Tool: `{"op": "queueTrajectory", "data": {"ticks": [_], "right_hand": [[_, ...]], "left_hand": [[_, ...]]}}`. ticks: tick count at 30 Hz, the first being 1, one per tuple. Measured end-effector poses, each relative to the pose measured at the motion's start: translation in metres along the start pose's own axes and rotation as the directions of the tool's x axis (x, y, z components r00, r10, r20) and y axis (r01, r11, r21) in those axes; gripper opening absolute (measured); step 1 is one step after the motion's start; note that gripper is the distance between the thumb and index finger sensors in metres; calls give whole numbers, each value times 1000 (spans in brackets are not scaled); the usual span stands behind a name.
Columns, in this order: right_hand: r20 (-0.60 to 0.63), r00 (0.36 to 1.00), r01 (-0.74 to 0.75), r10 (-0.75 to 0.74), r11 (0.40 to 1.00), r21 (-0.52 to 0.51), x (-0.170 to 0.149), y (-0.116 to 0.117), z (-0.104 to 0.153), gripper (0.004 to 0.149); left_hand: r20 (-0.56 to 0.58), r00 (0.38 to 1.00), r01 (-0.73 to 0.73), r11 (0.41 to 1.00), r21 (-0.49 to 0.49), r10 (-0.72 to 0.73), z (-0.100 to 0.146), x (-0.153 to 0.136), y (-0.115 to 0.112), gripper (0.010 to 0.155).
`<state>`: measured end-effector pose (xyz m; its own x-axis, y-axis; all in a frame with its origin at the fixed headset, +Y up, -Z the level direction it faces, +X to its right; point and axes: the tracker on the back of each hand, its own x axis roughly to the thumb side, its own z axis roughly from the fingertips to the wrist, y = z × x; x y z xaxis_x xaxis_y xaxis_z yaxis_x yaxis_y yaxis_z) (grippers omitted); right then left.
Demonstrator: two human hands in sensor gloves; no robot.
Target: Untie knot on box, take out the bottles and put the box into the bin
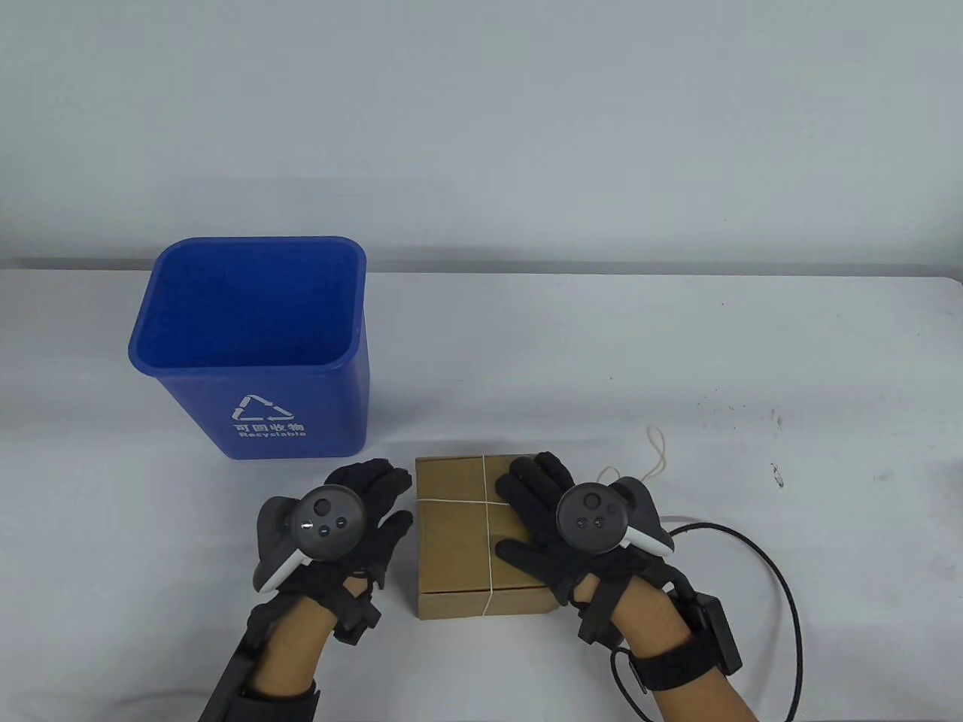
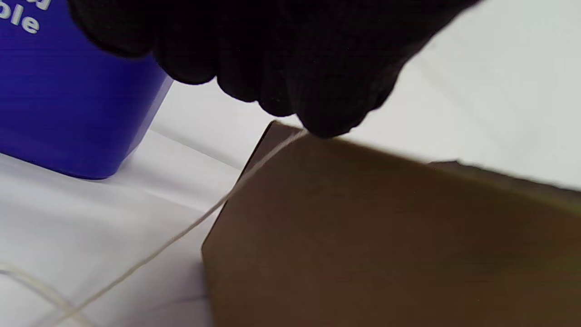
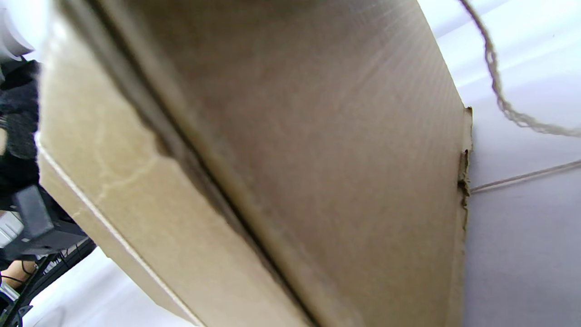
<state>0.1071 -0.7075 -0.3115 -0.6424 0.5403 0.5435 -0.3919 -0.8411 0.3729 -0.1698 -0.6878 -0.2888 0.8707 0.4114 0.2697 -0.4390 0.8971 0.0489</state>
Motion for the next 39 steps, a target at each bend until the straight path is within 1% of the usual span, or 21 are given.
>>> {"op": "queueTrajectory", "data": {"ticks": [3,9,12,14,16,22,25,27,28,33,39], "right_hand": [[0,1000,0,0,1000,0,0,0,0,80],[0,1000,3,-3,1000,0,0,0,0,80],[0,1000,1,-1,1000,1,0,0,0,80],[0,1000,1,-1,1000,1,0,0,0,80],[0,1000,1,-1,1000,1,0,0,0,80],[1,1000,1,-1,1000,3,0,0,0,80],[1,1000,1,-1,1000,3,0,0,0,80],[1,1000,1,-1,1000,3,0,0,0,80],[1,1000,1,-1,1000,3,0,0,0,80],[0,1000,0,0,1000,1,0,0,0,80],[0,1000,-1,1,1000,3,0,0,0,80]], "left_hand": [[-11,1000,20,1000,5,-20,-3,0,-7,55],[-16,1000,-9,999,32,9,-4,-3,-8,42],[-13,1000,-16,1000,17,16,-3,-3,-7,41],[-9,999,-40,999,17,40,-2,-3,-3,41],[-13,998,-59,997,57,60,1,-3,5,40],[-41,997,-60,987,151,67,9,-12,28,41],[-75,996,-28,983,181,43,12,-18,38,41],[-106,994,21,983,181,-2,14,-22,43,41],[-120,993,41,980,196,-18,15,-24,47,41],[-161,987,43,974,222,-7,18,-33,55,40],[-231,973,73,972,223,-20,18,-47,59,40]]}}
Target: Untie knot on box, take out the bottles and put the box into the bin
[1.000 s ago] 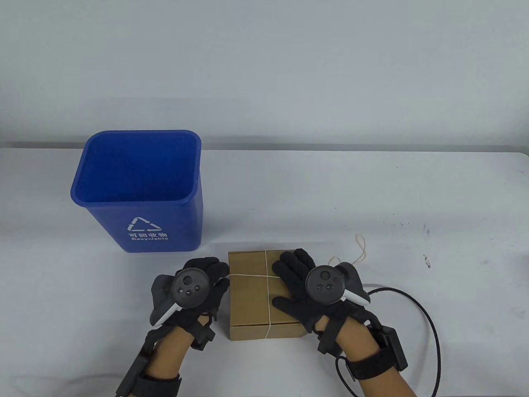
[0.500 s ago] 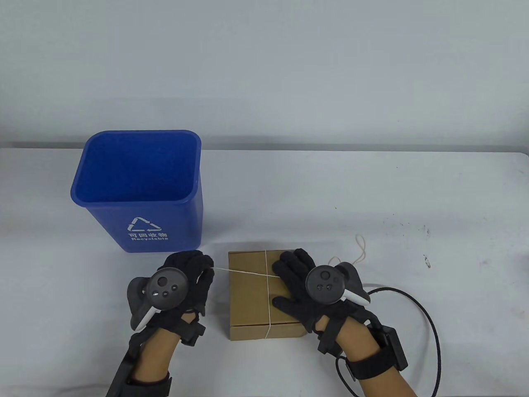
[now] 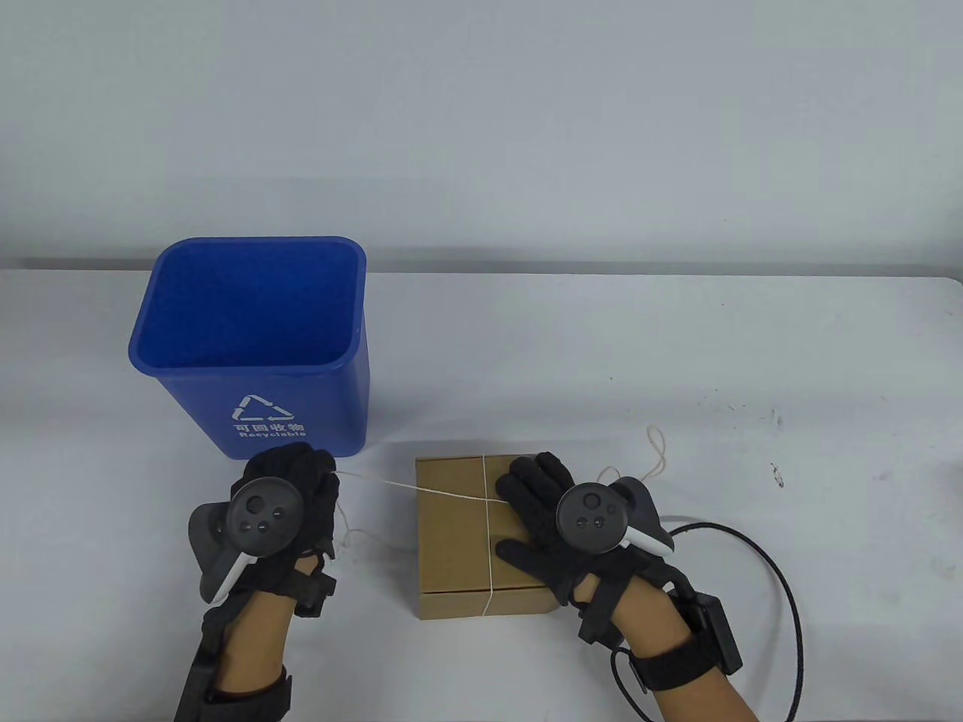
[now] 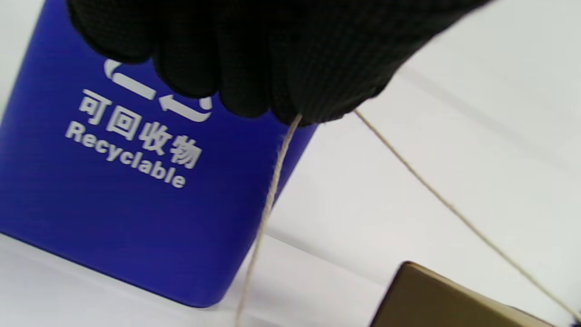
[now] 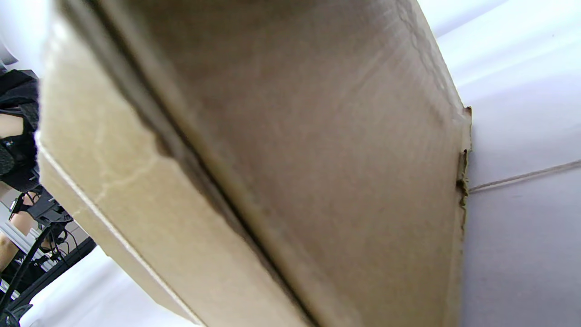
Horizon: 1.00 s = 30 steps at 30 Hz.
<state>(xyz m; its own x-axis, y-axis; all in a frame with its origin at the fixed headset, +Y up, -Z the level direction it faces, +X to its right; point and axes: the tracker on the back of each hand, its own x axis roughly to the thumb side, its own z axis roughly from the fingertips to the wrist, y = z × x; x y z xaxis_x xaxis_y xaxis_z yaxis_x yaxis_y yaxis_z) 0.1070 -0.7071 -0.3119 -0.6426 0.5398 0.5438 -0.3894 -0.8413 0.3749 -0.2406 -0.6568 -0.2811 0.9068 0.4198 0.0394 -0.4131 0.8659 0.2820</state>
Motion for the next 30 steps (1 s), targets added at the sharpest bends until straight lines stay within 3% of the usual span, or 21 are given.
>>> {"op": "queueTrajectory", "data": {"ticks": [6,10,14,18,23,30], "right_hand": [[0,1000,-1,1,1000,0,0,0,0,80],[0,1000,-1,1,1000,1,0,0,0,80],[0,1000,-1,1,1000,1,0,0,0,80],[0,1000,-2,2,1000,1,0,0,0,80],[0,1000,0,0,1000,1,0,0,0,80],[1,1000,1,-1,1000,2,0,0,0,80]], "left_hand": [[-187,982,29,1000,-5,-30,-4,-22,0,41],[-270,962,14,997,-75,-34,-4,-28,-3,48],[-225,973,34,998,-56,-46,-3,-19,-1,50],[-65,993,-108,991,-83,103,-2,-3,-6,51],[124,975,-159,969,-189,184,-1,27,-34,55],[176,974,-103,973,-206,141,0,44,-67,57]]}}
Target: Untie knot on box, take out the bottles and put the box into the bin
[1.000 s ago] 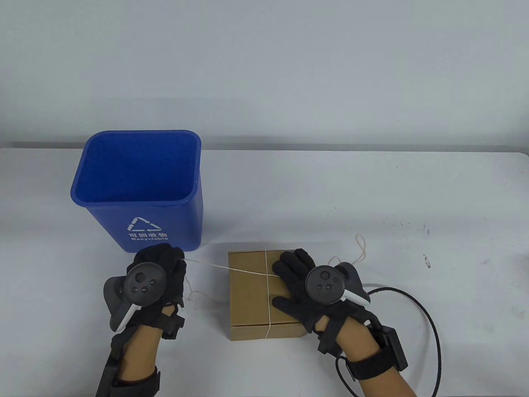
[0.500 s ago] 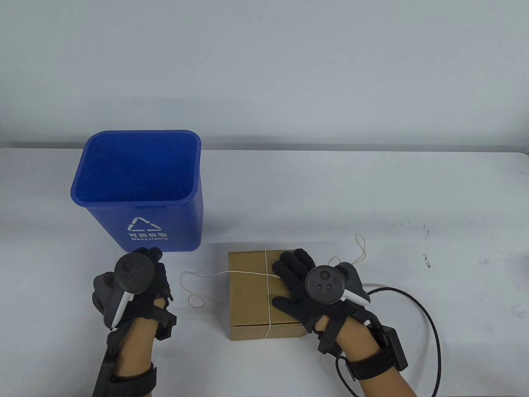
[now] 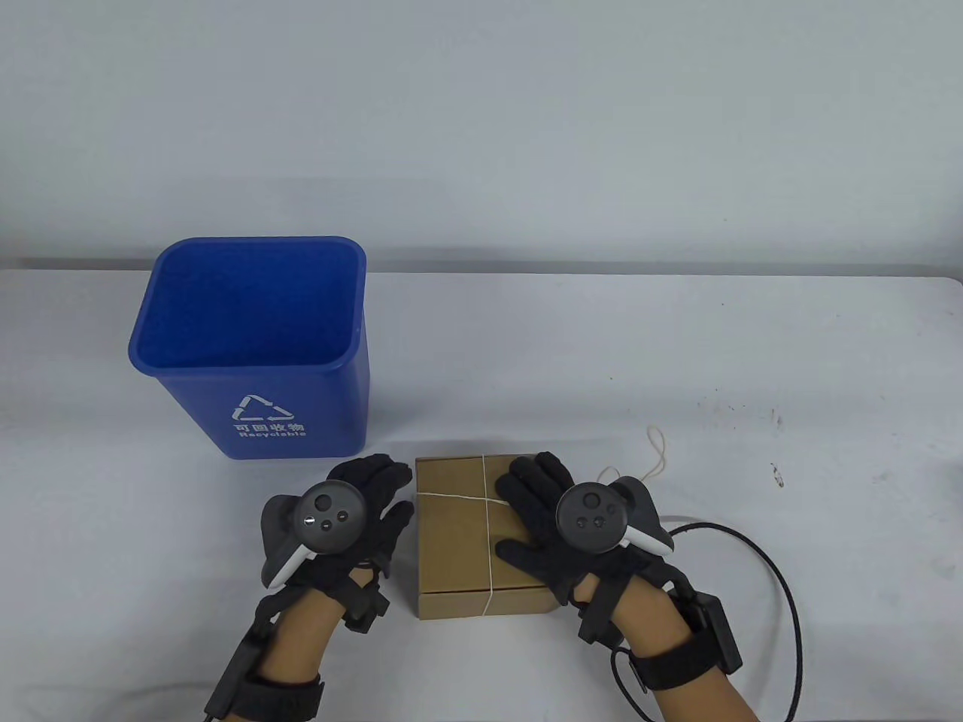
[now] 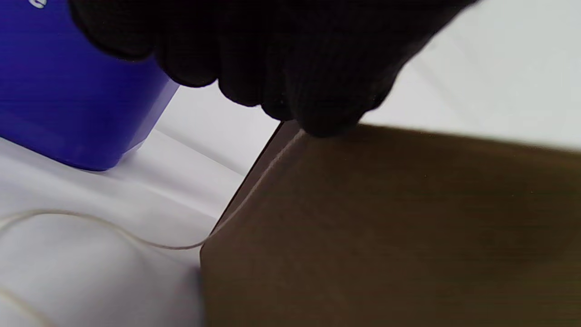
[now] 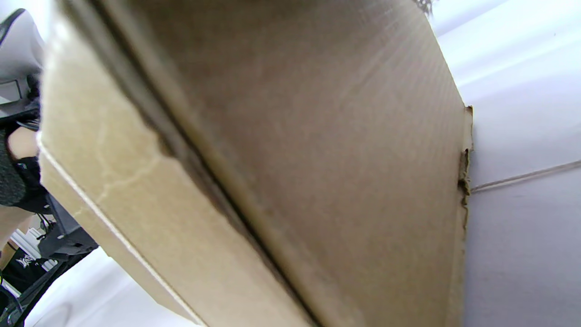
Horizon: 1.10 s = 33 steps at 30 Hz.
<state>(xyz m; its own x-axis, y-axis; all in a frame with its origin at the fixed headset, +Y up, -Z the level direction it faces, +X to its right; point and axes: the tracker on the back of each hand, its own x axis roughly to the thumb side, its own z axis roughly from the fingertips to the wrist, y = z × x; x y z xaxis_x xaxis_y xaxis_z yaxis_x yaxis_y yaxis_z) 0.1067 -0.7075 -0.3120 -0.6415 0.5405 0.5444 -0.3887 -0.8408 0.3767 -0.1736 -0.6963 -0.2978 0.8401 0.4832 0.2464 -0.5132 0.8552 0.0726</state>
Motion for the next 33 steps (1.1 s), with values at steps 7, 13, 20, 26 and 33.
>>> {"op": "queueTrajectory", "data": {"ticks": [7,13,20,26,33], "right_hand": [[0,1000,2,-2,1000,2,0,0,0,81],[2,1000,4,-4,1000,2,0,0,0,80],[1,1000,1,-1,1000,2,0,0,0,80],[0,1000,3,-3,1000,2,0,0,0,80],[0,1000,1,-1,1000,1,0,0,0,81]], "left_hand": [[-16,995,-95,993,71,96,-4,-10,-10,41],[-31,963,-267,962,57,269,-3,-16,-3,40],[-36,972,-219,955,199,230,8,-26,32,40],[-91,986,-105,944,313,140,19,-37,61,40],[-178,983,40,919,391,33,30,-38,81,40]]}}
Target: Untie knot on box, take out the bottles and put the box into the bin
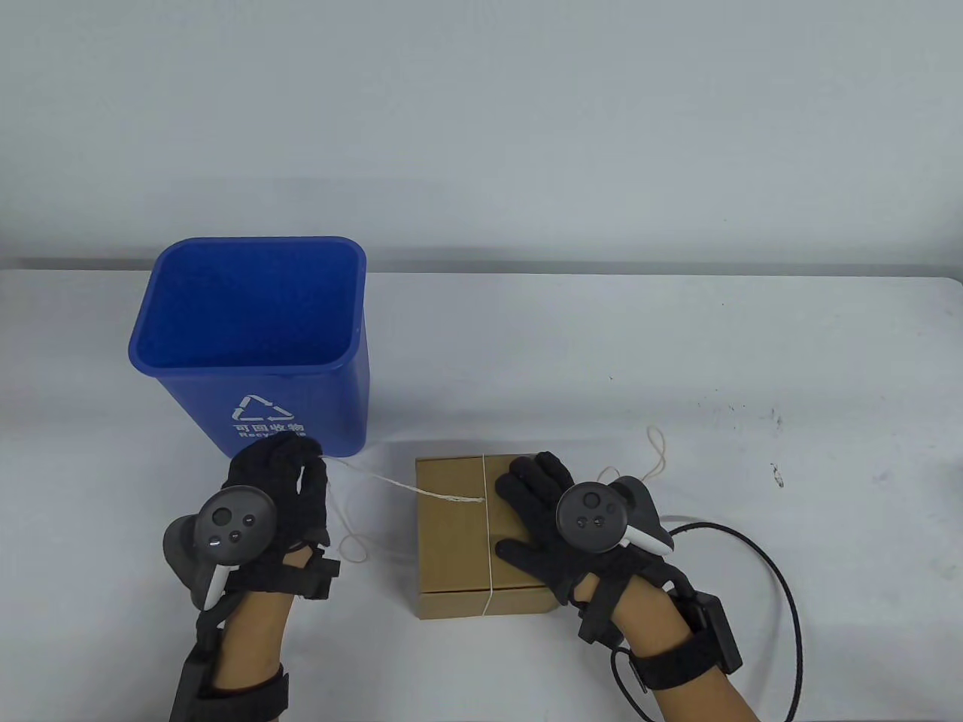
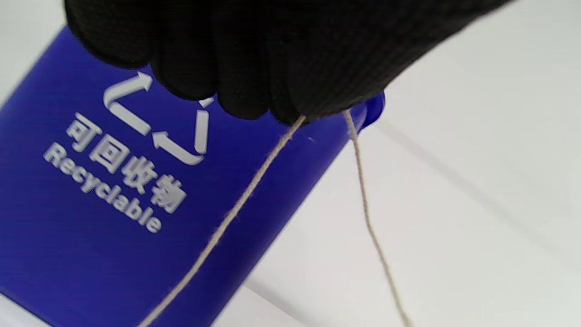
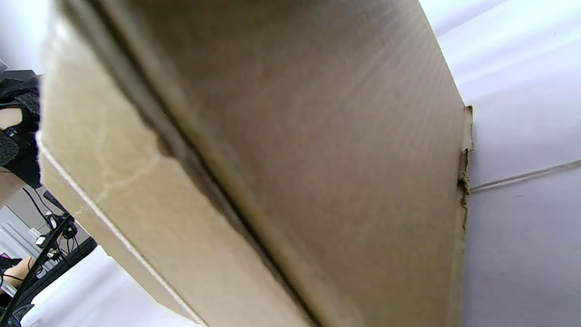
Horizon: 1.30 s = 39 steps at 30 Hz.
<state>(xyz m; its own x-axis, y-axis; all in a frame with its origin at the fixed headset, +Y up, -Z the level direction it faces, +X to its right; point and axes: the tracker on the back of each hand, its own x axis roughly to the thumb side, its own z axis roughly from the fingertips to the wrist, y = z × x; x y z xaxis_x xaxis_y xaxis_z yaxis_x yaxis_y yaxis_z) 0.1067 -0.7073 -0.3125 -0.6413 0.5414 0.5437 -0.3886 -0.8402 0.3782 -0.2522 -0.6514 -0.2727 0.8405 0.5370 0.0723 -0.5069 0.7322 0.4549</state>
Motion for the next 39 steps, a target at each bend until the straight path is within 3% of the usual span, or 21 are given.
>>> {"op": "queueTrajectory", "data": {"ticks": [7,12,14,17,21,29,32,39], "right_hand": [[0,1000,0,0,1000,0,0,0,0,81],[0,1000,-2,2,1000,0,0,0,0,80],[-1,1000,-1,1,1000,0,0,0,0,80],[-1,1000,-3,3,1000,0,0,0,0,80],[0,1000,-2,2,1000,-1,0,0,0,80],[-1,1000,-6,6,1000,-2,0,0,0,80],[-1,1000,-5,5,1000,-2,0,0,0,80],[-1,1000,-5,5,1000,-2,0,1,0,80]], "left_hand": [[-123,991,56,995,85,-45,3,-8,22,40],[-147,989,32,999,42,-26,4,-7,19,43],[-124,990,70,997,35,-65,4,-4,17,46],[-66,998,-6,1000,-13,5,4,2,11,48],[56,995,-78,987,-142,86,5,17,-4,50],[151,984,123,975,-186,-95,13,41,-18,58],[147,958,268,948,-171,-244,14,43,-20,40],[150,964,251,935,-252,-218,12,42,-29,39]]}}
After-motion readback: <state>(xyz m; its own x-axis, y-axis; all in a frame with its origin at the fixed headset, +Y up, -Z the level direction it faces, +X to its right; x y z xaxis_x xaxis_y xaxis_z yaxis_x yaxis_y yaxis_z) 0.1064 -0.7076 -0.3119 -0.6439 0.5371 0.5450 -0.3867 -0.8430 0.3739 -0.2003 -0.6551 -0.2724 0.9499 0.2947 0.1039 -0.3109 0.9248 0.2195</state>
